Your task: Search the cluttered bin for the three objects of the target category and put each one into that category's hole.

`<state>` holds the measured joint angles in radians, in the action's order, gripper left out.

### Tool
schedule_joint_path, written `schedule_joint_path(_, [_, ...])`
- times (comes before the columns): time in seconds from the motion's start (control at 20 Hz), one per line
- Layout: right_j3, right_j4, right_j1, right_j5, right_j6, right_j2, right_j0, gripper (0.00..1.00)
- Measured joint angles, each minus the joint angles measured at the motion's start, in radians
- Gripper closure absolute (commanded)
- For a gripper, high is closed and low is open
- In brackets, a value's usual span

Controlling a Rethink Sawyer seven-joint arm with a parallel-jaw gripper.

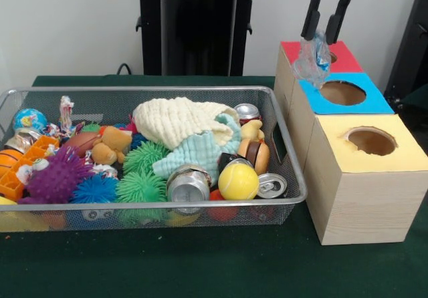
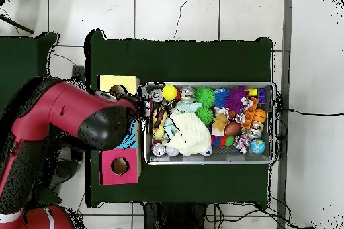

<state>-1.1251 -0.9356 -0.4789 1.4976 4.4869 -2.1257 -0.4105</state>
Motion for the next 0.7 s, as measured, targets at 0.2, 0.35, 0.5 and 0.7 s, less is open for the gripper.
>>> schedule_joint_path(0.2, [0.004, 0.000, 0.000, 0.000, 0.000, 0.005, 0.000, 1.00])
schedule_joint_path(0.35, [0.006, 0.001, 0.000, 0.000, 0.000, 0.008, 0.000, 1.00])
schedule_joint_path(0.5, [0.013, 0.001, 0.001, 0.000, 0.000, 0.018, 0.000, 1.00])
schedule_joint_path(0.7, [0.018, 0.001, 0.003, 0.000, 0.000, 0.029, -0.001, 1.00])
